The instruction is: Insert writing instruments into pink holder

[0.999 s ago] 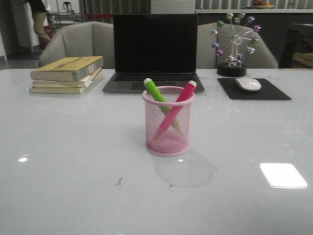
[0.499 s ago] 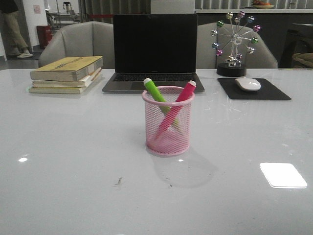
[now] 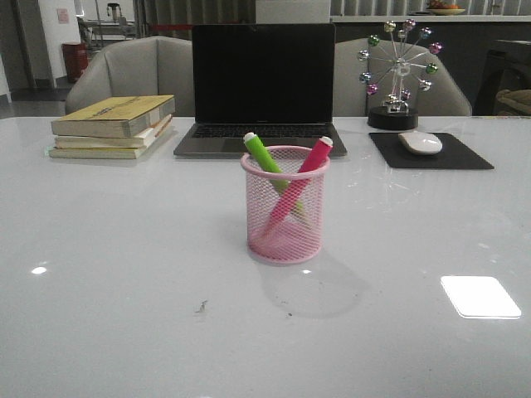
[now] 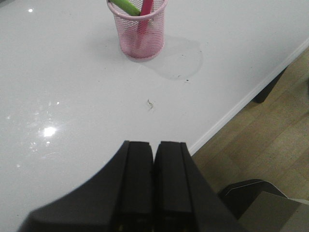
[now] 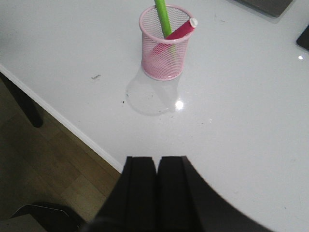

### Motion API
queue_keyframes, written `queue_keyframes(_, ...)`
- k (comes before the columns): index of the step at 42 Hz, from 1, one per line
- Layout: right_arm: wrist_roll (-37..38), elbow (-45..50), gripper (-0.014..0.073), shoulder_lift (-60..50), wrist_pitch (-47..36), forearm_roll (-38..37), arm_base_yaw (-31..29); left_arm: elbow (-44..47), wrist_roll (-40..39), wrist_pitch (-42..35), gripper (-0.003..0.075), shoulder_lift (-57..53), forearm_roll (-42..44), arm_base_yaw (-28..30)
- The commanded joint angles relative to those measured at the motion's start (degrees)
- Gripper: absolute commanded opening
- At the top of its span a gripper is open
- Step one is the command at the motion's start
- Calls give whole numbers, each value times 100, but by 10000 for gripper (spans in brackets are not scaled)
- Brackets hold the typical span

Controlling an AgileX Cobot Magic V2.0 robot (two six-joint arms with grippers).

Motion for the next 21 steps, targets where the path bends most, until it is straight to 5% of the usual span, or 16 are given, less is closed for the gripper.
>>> queue_keyframes(1,2,-153,58,11,-344,-9,-17,-149,-50,-357,91,-19,23,12)
queue_keyframes(11,2,-153,58,11,-302,-9,-17,-102,-50,-431,92,-434,183,257)
queue_keyframes(21,2,-153,58,11,-295,-9,-17,950,-50,-1622,92,-1728,-22,1792)
